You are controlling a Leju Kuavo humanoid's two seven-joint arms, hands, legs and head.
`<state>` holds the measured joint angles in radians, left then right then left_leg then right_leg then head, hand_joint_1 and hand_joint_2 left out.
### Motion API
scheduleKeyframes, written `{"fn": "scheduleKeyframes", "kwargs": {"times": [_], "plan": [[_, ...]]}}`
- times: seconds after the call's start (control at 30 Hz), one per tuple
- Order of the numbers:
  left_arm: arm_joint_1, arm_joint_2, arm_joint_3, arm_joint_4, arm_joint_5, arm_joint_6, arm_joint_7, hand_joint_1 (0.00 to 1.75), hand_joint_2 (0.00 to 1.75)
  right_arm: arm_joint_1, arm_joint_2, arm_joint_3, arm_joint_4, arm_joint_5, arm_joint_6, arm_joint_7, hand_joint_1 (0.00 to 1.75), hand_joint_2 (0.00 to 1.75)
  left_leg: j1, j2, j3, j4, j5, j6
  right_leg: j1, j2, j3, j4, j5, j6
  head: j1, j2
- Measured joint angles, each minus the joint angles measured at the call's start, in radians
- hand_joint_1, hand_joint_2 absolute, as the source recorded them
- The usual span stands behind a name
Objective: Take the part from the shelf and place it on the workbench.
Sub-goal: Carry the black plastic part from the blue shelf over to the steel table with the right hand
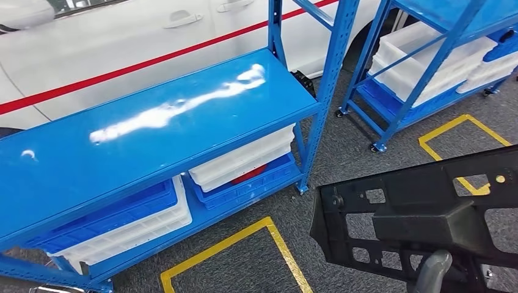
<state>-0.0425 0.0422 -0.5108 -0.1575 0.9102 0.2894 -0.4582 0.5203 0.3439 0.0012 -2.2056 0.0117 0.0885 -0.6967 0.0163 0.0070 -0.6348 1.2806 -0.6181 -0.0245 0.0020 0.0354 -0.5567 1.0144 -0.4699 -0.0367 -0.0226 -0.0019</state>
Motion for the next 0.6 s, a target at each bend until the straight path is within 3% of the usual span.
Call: {"fn": "scheduleKeyframes", "kwargs": {"times": [0.07, 0.13, 0.2, 0.23, 0.27, 0.33, 0.4, 0.47, 0.5, 0.53, 0.6], "plan": [[0.000, 0.004, 0.000, 0.000, 0.001, 0.000, 0.004, 0.00, 1.75, -0.002, 0.002, 0.002, 0.003, 0.005, -0.005, 0.000, 1.75, 1.75, -0.009, -0.020, 0.055, -0.113, 0.071, 0.023, 0.009, 0.029, -0.002, 0.005, 0.001, -0.001, 0.000, 0.000], [0.002, 0.011, 0.000, 0.002, 0.003, 0.000, 0.007, 0.00, 1.75, -0.005, 0.003, 0.006, 0.005, 0.008, -0.012, 0.001, 1.75, 1.75, -0.016, -0.065, 0.114, -0.234, 0.115, 0.045, 0.010, 0.053, -0.007, 0.008, 0.004, 0.002, 0.003, 0.000], [0.001, 0.016, 0.000, 0.003, 0.010, -0.001, 0.008, 0.00, 1.75, -0.011, 0.004, 0.013, 0.012, 0.012, -0.028, 0.001, 1.75, 1.75, -0.020, -0.084, 0.132, -0.273, 0.121, 0.049, 0.002, 0.072, -0.014, 0.008, 0.011, 0.012, 0.004, 0.000], [-0.002, 0.016, 0.000, 0.003, 0.014, -0.001, 0.008, 0.00, 1.75, -0.013, 0.004, 0.017, 0.017, 0.013, -0.039, 0.002, 1.75, 1.75, -0.022, -0.075, 0.133, -0.283, 0.127, 0.047, -0.001, 0.083, -0.016, 0.006, 0.015, 0.019, 0.002, 0.000], [-0.005, 0.016, 0.000, 0.003, 0.018, -0.002, 0.010, 0.00, 1.75, -0.014, 0.004, 0.021, 0.022, 0.014, -0.050, 0.002, 1.75, 1.75, -0.021, -0.062, 0.137, -0.294, 0.133, 0.048, -0.002, 0.081, -0.018, 0.008, 0.016, 0.025, 0.002, 0.000], [-0.007, 0.016, 0.000, 0.003, 0.021, -0.004, 0.014, 0.00, 1.75, -0.022, 0.001, 0.026, 0.036, 0.015, -0.066, 0.002, 1.75, 1.75, -0.015, -0.033, 0.143, -0.317, 0.146, 0.052, 0.000, 0.038, -0.039, 0.045, -0.011, 0.038, 0.004, 0.000], [-0.002, 0.015, 0.000, 0.003, 0.021, -0.004, 0.020, 0.00, 1.75, -0.034, -0.005, 0.035, 0.057, 0.015, -0.075, 0.002, 1.75, 1.75, -0.013, -0.004, 0.144, -0.324, 0.150, 0.054, -0.005, -0.014, -0.097, 0.158, -0.073, 0.051, 0.006, 0.000], [0.001, 0.015, 0.000, 0.003, 0.021, -0.004, 0.024, 0.00, 1.75, -0.042, -0.012, 0.044, 0.081, 0.019, -0.080, 0.002, 1.75, 1.75, -0.012, 0.027, 0.140, -0.322, 0.149, 0.053, -0.018, -0.027, -0.152, 0.266, -0.108, 0.066, 0.006, 0.000], [0.001, 0.015, -0.001, 0.003, 0.021, -0.004, 0.026, 0.00, 1.75, -0.045, -0.015, 0.047, 0.091, 0.022, -0.084, 0.002, 1.75, 1.75, -0.010, 0.041, 0.140, -0.321, 0.148, 0.050, -0.025, -0.031, -0.155, 0.272, -0.098, 0.073, 0.006, 0.000], [0.000, 0.014, -0.001, 0.003, 0.021, -0.004, 0.026, 0.00, 1.75, -0.048, -0.017, 0.051, 0.101, 0.025, -0.087, 0.003, 1.75, 1.75, -0.007, 0.054, 0.140, -0.319, 0.145, 0.046, -0.031, -0.038, -0.136, 0.238, -0.071, 0.080, 0.006, 0.000], [-0.001, 0.014, -0.001, 0.003, 0.021, -0.004, 0.027, 0.00, 1.75, -0.055, -0.019, 0.058, 0.114, 0.029, -0.090, 0.003, 1.75, 1.75, -0.003, 0.076, 0.144, -0.311, 0.137, 0.033, -0.038, -0.075, -0.060, 0.101, -0.011, 0.087, 0.006, 0.000]]}}
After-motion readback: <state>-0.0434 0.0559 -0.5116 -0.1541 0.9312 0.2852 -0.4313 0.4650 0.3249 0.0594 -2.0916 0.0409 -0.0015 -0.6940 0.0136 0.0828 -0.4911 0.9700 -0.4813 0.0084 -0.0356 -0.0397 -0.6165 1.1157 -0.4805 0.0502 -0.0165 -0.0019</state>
